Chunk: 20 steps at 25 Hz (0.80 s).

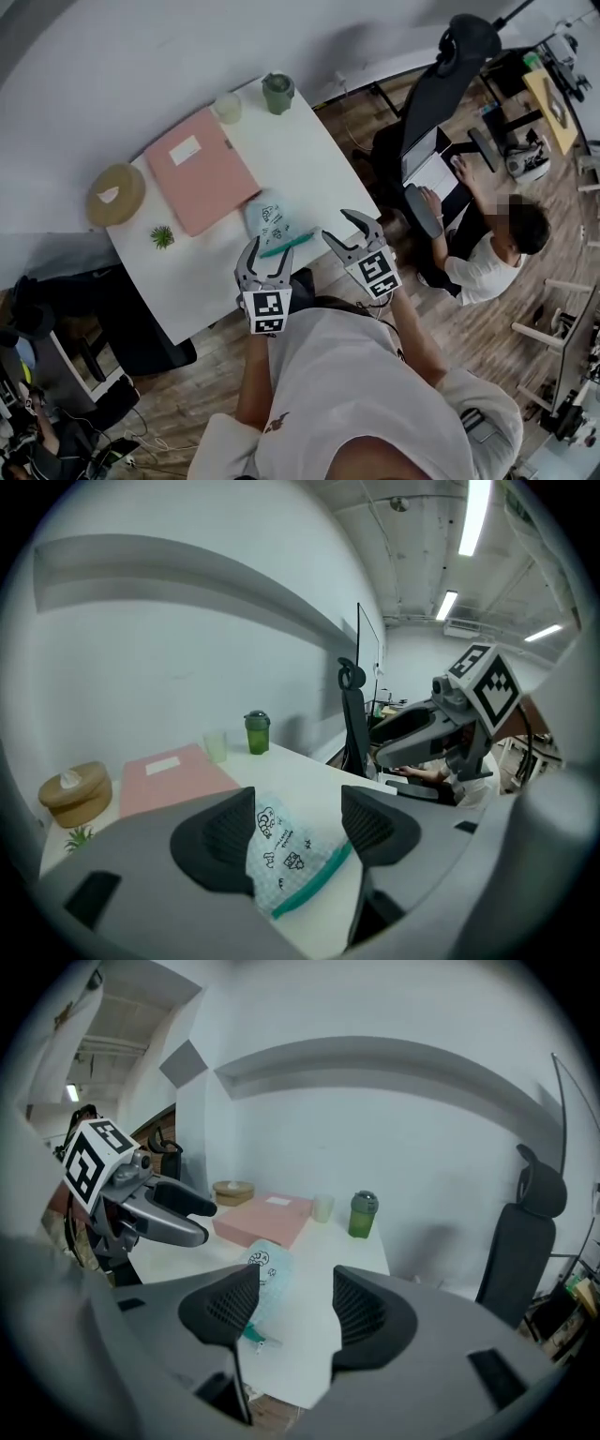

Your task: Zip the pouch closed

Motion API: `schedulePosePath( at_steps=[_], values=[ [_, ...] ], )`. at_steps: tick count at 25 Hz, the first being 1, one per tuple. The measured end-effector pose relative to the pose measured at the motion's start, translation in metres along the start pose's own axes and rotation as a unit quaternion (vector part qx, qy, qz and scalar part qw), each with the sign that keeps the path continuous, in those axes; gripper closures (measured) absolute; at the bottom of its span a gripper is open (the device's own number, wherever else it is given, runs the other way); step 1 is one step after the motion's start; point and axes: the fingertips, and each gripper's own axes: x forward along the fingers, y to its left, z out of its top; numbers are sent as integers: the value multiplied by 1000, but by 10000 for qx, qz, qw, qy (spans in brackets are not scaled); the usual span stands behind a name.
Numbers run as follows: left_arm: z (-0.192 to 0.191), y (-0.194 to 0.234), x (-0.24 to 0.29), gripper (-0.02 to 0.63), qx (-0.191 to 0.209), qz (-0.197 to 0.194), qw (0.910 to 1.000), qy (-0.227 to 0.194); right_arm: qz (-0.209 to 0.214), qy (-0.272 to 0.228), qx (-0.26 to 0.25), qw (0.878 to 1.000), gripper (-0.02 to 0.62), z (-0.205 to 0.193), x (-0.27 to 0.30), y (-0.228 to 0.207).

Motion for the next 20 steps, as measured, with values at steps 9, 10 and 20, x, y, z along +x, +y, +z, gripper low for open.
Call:
schedulePosePath(
  at_steps=[9,10,20],
  values=[
    [-28,11,33,370,-264,-271,9985,384,586,738,-151,9954,376,-38,42,-4],
    [-30,11,35,373,-298,-269,9983,418,663,802,-200,9944,377,-42,45,-4],
    [-55,-5,49,392,-758,217,9940,759,1676,1017,-898,9765,400,-64,66,-8]
  ],
)
